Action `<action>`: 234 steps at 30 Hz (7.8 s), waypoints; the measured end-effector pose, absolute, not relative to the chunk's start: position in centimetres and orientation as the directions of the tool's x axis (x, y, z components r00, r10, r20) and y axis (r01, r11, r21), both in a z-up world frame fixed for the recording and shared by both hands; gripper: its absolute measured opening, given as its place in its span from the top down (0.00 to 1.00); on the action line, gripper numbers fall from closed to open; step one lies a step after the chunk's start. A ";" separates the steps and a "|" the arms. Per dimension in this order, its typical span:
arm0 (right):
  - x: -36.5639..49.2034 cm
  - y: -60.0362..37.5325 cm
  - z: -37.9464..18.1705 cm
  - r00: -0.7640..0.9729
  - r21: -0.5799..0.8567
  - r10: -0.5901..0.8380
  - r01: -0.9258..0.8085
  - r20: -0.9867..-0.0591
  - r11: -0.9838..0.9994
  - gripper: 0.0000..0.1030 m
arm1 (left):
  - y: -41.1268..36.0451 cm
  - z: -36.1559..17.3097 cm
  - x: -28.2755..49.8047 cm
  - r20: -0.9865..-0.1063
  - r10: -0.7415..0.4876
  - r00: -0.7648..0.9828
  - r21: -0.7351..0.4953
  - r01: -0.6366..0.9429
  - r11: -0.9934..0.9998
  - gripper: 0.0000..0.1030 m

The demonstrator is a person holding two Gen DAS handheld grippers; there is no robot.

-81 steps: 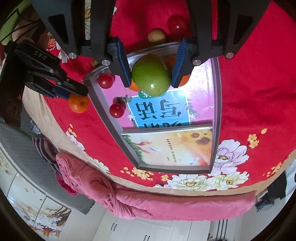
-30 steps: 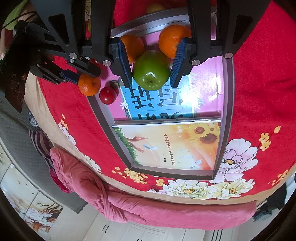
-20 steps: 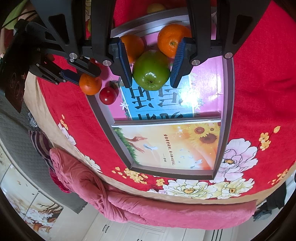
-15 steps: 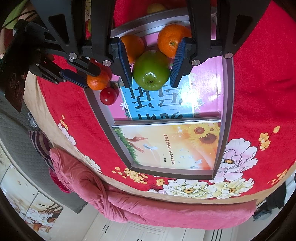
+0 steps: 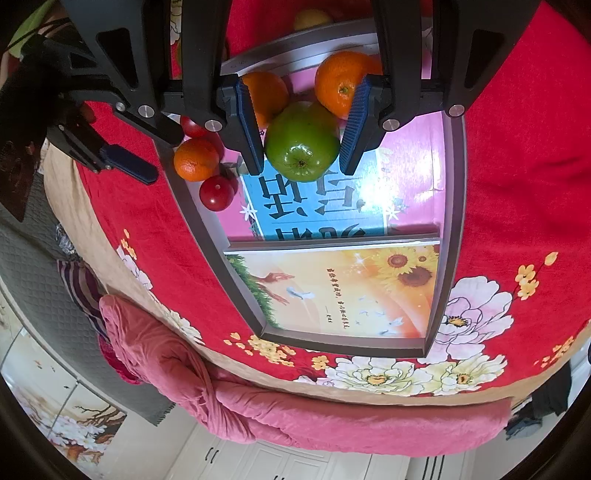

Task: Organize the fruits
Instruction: 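Open both tools to release the green apple and mandarin in the tray, then withdraw both open tools from the tray toward the fruits on the bedspread, then grasp a red tomato with the left tool while the right tool grasps a large green apple, then carry the tomato into the tray with the left tool while the right tool lowers the green apple there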

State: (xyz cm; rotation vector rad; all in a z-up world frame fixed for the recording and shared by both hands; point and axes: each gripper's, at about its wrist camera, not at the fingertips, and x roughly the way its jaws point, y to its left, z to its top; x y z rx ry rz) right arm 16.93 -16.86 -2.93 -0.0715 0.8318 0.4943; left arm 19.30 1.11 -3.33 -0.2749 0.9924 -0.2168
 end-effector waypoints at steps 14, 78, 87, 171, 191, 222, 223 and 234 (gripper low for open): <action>16.0 -16.6 -2.2 0.591 0.100 0.392 -0.465 -0.705 0.880 0.39 | 1.0 -3.5 18.9 -0.806 -0.298 0.512 -0.314 0.057 0.948 0.54; 15.4 -18.7 0.2 0.683 0.127 0.386 -0.398 -0.620 0.908 0.12 | 2.9 0.5 15.0 -0.768 -0.223 0.600 -0.269 0.014 0.963 0.24; 14.8 -18.6 0.5 0.682 0.129 0.398 -0.411 -0.613 0.902 0.12 | 3.2 0.4 13.2 -0.776 -0.181 0.604 -0.223 0.005 0.975 0.24; 11.3 -12.5 -6.6 0.438 0.100 0.379 -0.539 -0.815 0.836 0.57 | 3.6 -6.1 9.8 -0.879 -0.193 0.435 -0.231 -0.037 0.972 0.54; 10.2 -14.1 -2.5 0.491 0.189 0.510 -0.563 -0.706 0.804 0.57 | 3.3 -2.7 9.3 -0.825 -0.214 0.523 -0.247 0.008 0.969 0.73; 12.8 -17.2 -1.0 0.607 0.164 0.445 -0.462 -0.658 0.872 0.57 | 5.2 -0.6 15.1 -0.767 -0.148 0.624 -0.224 -0.044 0.974 0.73; 13.0 -17.3 -1.0 0.613 0.159 0.438 -0.456 -0.657 0.876 0.57 | 5.2 -0.7 15.3 -0.767 -0.145 0.625 -0.219 -0.043 0.975 0.73; 13.9 -18.9 -1.2 0.646 0.145 0.375 -0.381 -0.664 0.913 0.57 | 4.8 -2.4 17.4 -0.781 -0.154 0.605 -0.208 -0.020 0.978 0.73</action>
